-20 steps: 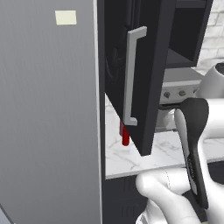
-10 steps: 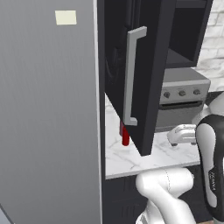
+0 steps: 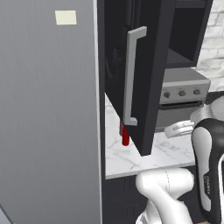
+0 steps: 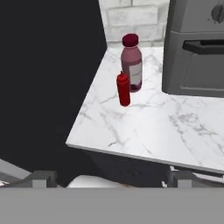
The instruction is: There are various items on the counter. Only move the condiments/shakers into the cabinet.
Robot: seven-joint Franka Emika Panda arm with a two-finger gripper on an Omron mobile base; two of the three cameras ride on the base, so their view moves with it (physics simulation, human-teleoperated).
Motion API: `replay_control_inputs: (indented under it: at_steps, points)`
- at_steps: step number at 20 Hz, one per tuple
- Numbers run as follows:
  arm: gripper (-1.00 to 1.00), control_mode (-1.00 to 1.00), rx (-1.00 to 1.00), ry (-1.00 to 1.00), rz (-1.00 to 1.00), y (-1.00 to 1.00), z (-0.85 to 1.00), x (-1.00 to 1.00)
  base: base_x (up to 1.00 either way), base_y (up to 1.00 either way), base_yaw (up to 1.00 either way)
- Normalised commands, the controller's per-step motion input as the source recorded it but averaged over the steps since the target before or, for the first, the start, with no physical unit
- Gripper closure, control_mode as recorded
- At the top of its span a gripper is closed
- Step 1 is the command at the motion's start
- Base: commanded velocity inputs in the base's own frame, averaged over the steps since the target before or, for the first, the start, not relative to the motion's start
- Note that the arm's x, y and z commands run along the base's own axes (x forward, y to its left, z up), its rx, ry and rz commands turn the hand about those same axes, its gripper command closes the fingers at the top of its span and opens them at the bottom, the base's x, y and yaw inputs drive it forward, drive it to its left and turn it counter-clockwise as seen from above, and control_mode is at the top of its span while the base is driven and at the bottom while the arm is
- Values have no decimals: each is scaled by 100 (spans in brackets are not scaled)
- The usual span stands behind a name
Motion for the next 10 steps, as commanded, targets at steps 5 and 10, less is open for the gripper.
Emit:
replay_control_inputs:
  at_steps: [5,10]
  points:
    - [-100,-100,-13,0,0,42,-19,33,0,0,0]
    - [-100,-100,-10,3,-1,39,-32,23,0,0,0]
